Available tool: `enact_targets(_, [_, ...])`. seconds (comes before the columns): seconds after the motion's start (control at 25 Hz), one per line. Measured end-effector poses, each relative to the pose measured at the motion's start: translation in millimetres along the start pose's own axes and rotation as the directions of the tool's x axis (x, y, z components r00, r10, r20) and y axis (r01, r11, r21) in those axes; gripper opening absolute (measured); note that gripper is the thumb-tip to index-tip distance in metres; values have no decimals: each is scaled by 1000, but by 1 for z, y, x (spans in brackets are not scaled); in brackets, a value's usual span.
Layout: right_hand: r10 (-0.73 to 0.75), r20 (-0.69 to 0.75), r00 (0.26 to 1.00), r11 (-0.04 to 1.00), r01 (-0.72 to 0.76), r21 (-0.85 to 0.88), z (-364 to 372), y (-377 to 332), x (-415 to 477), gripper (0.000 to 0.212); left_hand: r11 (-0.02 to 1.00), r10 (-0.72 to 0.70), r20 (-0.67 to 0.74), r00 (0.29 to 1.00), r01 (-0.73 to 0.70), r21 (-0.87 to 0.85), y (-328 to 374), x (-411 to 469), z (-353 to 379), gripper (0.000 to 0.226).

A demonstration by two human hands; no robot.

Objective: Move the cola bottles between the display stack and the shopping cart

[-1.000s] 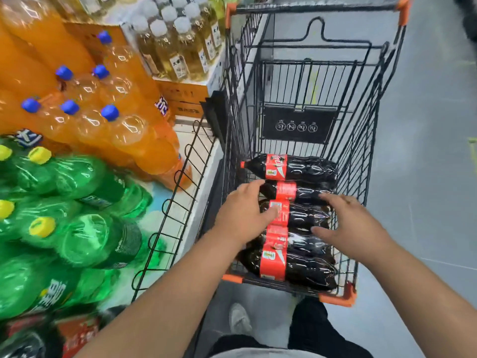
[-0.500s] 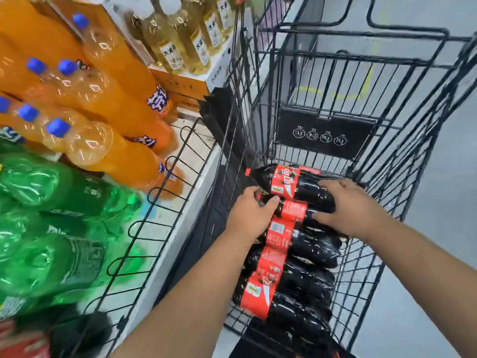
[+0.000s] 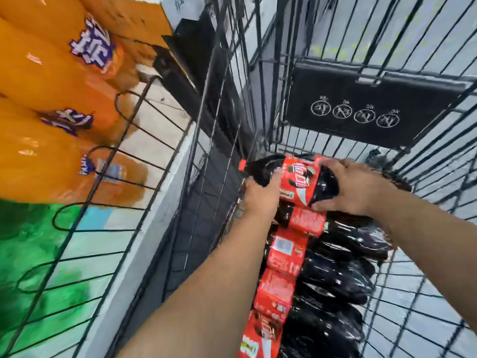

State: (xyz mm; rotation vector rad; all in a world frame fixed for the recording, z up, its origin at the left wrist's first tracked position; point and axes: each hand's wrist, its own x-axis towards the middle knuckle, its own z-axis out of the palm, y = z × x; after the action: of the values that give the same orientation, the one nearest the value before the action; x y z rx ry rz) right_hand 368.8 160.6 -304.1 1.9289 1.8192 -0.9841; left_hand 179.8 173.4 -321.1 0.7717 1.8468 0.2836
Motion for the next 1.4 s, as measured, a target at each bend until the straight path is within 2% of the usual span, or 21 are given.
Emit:
enact_targets(0.12, [34, 23, 999, 998, -33, -47, 9, 6, 19, 130, 959, -19, -25, 1000, 11, -285, -7, 31, 22, 86])
enact_targets(0.24, [42, -6, 999, 995, -42, -95, 15, 6, 27, 132, 858, -36, -39, 999, 11, -514, -18, 54, 40, 108])
enact_targets(0.4, [32, -48, 998, 993, -37, -108, 18, 5, 30, 132, 769, -21, -36, 999, -7, -639, -28, 64, 48, 112])
enact_targets(0.8, [32, -115, 993, 991, -47, -126, 19, 2, 29, 130, 731, 29, 64, 998, 22, -682, -31, 67, 47, 60])
enact_targets(1.04, [43, -112, 993, 993, -55, -109, 19, 3, 29, 129, 716, 4, 109, 994, 73, -695, -27, 64, 46, 55])
enact_targets(1.2, [80, -44, 996, 997, -81, -11, 18, 3, 21, 133, 725, -2, 128, 992, 89, -683, -20, 58, 42, 55])
enact_targets(1.4, [118, -27, 993, 985, -113, 132, 27, -6, -3, 130, 780, 30, 153, 988, 72, -621, -23, 45, 29, 63])
